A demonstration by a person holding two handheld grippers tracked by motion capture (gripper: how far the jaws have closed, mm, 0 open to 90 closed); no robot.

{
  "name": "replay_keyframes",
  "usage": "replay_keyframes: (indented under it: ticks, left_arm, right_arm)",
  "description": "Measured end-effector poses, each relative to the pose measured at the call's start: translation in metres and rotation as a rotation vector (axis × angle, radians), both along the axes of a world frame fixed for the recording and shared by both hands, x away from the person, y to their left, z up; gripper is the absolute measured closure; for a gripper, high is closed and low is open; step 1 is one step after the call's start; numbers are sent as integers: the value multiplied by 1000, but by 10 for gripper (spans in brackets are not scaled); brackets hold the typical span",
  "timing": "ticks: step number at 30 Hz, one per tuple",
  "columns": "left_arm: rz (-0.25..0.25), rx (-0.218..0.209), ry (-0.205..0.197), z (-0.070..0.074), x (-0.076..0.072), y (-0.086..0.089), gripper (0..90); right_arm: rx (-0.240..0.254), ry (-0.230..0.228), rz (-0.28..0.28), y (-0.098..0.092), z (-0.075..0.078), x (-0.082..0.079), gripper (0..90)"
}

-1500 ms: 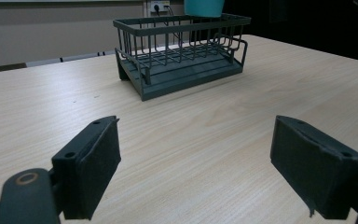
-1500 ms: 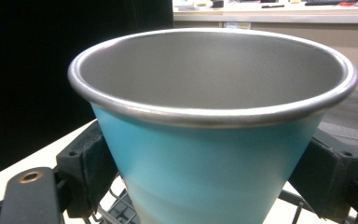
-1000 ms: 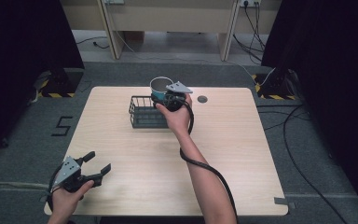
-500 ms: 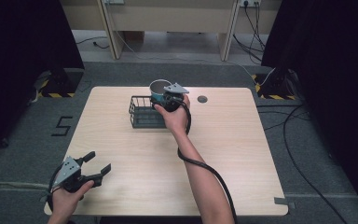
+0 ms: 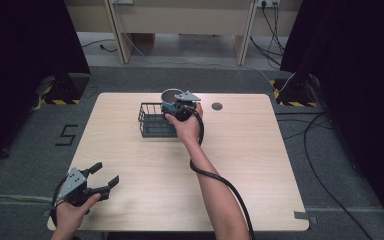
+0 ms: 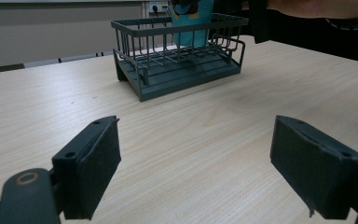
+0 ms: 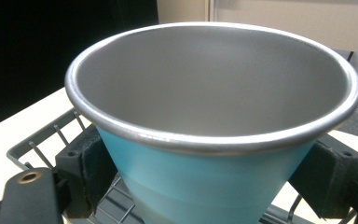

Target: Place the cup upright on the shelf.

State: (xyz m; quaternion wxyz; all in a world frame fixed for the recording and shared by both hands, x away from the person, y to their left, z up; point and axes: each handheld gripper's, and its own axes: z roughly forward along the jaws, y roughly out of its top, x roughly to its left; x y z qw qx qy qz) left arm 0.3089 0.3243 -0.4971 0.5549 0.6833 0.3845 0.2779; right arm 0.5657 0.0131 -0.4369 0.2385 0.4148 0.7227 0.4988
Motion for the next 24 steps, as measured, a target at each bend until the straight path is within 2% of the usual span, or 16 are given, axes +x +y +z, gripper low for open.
replay_keyframes:
  ticks: [12,24]
  left_arm:
    - [-1,0,0,0,0,0,154]
    - [-2,0,-1,0,0,-1,154]
  right_arm:
    - [-26,27,3,2,-7,1,174]
    - [-45,26,15,3,-10,1,158]
